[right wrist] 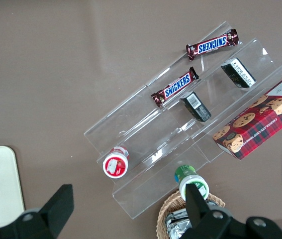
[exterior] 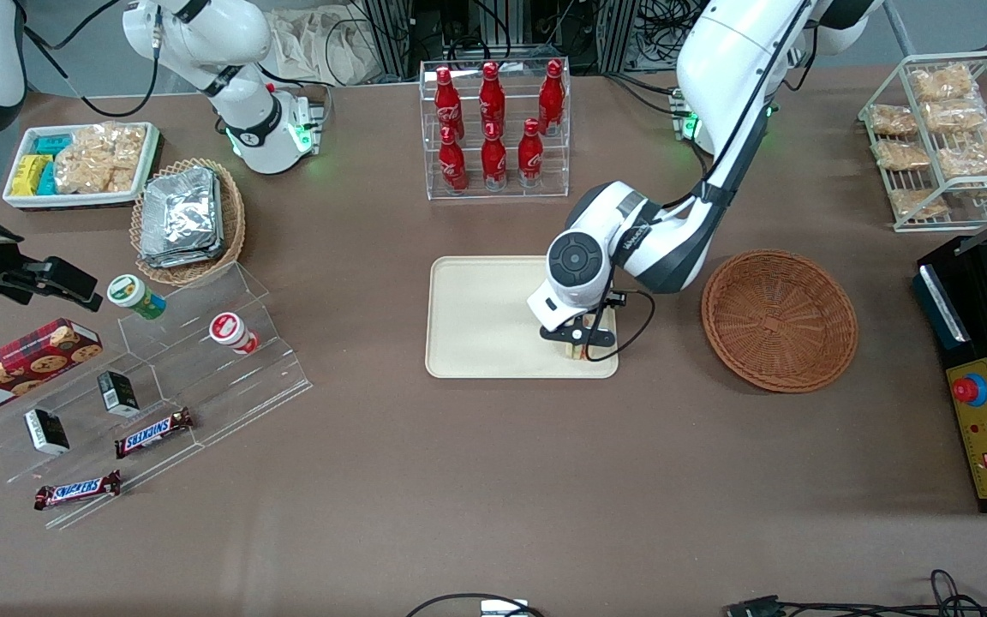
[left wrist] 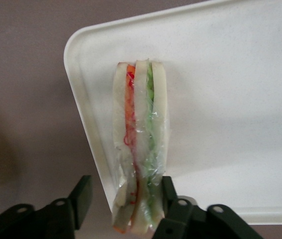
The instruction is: Place sandwich from basket to tray
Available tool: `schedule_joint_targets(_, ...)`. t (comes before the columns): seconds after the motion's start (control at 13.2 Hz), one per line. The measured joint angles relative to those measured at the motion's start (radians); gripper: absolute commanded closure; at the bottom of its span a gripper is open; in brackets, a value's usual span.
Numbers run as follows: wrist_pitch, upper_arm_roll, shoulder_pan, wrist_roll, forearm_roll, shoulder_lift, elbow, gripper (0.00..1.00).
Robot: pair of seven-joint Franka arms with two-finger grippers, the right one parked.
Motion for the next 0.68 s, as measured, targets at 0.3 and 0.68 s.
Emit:
schedule_joint_targets(0.3, -0.108, 0.033, 0.025, 0.0, 0.0, -0.105, 0.05, 0.0)
schedule_joint_targets(0.68, -0.299, 0.044, 0.157, 0.1, 0.0, -0.246, 0.174, 0.0)
